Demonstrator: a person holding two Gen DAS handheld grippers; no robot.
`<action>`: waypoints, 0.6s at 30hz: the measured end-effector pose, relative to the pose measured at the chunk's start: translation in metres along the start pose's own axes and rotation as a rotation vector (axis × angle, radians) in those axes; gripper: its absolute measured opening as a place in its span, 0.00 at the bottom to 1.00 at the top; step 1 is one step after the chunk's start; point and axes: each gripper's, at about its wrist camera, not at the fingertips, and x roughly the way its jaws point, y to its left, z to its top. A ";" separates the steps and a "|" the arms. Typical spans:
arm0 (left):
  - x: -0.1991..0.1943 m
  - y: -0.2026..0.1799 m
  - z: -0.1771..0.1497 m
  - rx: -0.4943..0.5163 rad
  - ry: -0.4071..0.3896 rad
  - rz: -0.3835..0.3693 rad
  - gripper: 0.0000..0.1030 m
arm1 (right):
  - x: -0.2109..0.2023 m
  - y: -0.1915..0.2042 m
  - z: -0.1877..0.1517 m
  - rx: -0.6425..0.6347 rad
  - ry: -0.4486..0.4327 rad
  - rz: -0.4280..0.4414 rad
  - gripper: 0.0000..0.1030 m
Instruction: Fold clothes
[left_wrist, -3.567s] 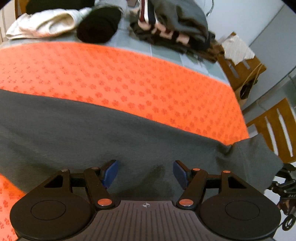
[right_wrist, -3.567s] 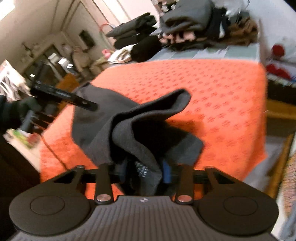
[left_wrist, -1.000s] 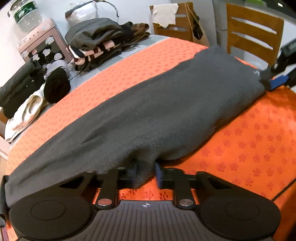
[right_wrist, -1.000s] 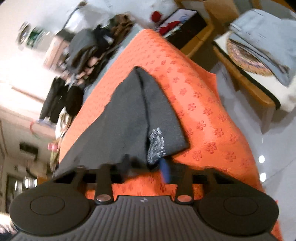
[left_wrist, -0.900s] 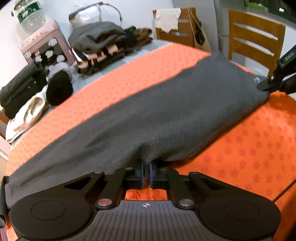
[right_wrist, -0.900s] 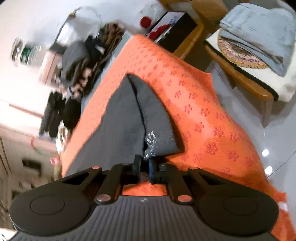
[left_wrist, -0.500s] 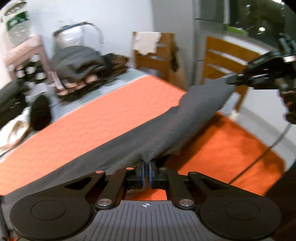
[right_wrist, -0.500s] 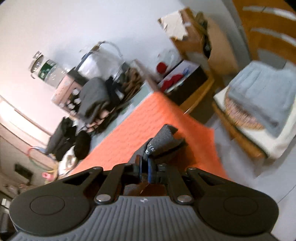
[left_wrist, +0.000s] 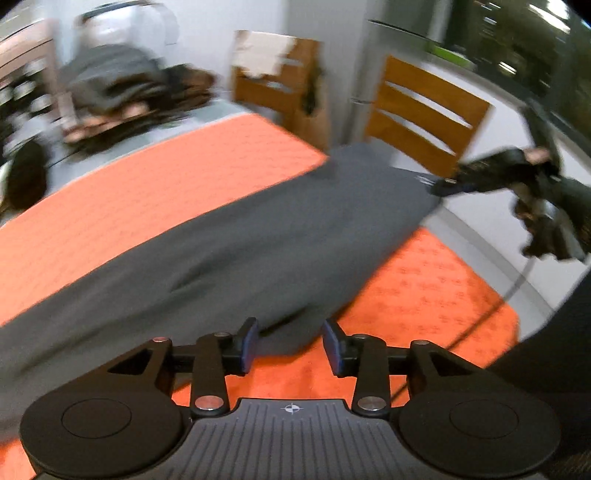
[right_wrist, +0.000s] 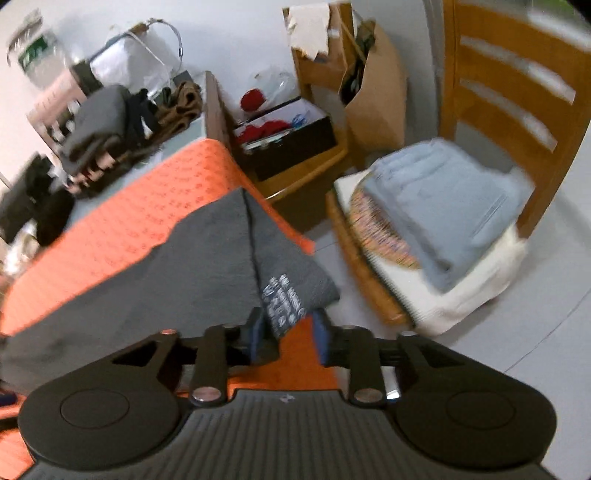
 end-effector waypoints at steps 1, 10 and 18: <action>-0.005 0.005 -0.006 -0.027 -0.005 0.028 0.43 | -0.004 0.006 0.001 -0.035 -0.020 -0.047 0.41; -0.047 0.067 -0.053 -0.183 0.000 0.283 0.49 | -0.037 0.038 0.007 -0.083 -0.101 -0.051 0.56; -0.080 0.147 -0.082 -0.352 -0.039 0.448 0.59 | -0.045 0.108 -0.019 -0.132 -0.085 0.044 0.61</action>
